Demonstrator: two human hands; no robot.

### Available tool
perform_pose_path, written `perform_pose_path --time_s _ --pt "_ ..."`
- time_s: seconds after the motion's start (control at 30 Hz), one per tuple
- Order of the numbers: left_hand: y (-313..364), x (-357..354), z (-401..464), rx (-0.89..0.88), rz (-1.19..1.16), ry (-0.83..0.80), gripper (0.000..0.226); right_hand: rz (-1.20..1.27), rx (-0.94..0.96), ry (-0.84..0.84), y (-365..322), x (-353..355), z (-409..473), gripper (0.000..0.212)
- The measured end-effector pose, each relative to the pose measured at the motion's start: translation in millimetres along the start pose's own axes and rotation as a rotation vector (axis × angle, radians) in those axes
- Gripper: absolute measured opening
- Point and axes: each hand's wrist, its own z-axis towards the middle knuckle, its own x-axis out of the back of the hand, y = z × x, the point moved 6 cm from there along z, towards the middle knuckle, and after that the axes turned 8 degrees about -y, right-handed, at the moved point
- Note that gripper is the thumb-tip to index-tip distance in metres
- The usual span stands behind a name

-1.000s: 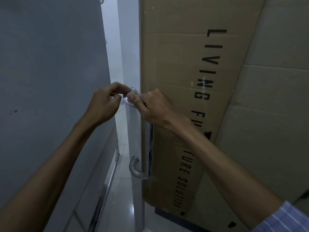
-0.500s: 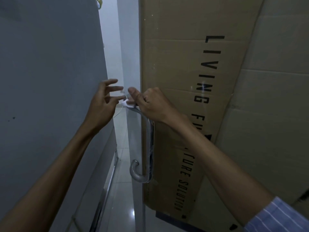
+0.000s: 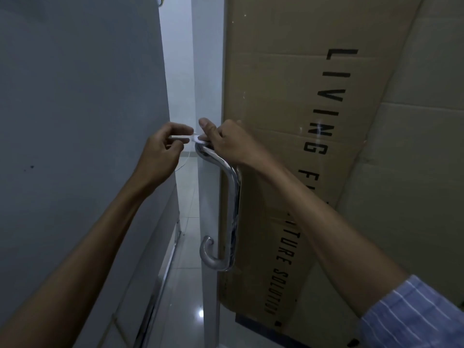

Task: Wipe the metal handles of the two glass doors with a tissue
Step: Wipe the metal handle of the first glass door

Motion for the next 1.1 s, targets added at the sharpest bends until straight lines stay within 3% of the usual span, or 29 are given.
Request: perform_pose_path --time_s 0.3,0.4,0.47,0.6,0.97,1.1 --pt "4 -8 5 -0.026 -0.054 -0.002 0.036 -0.009 0.019 -0.129 0 9 -1 0.072" --pt "4 -7 5 -0.028 -0.007 -0.005 0.035 -0.027 0.083 -0.152 -4 0 1 0.080" --pt "4 -7 6 -0.025 -0.001 -0.011 0.034 -0.032 0.083 -0.143 -5 -1 6 0.083" --pt "4 -7 4 -0.015 0.019 -0.025 0.033 -0.131 0.104 -0.109 -14 6 2 0.065" --pt "2 -10 2 0.015 0.058 -0.030 0.037 -0.061 0.121 -0.102 -1 11 4 0.073" --pt "6 -8 3 0.001 0.073 0.014 0.027 -0.052 0.123 -0.095 4 9 0 0.074"
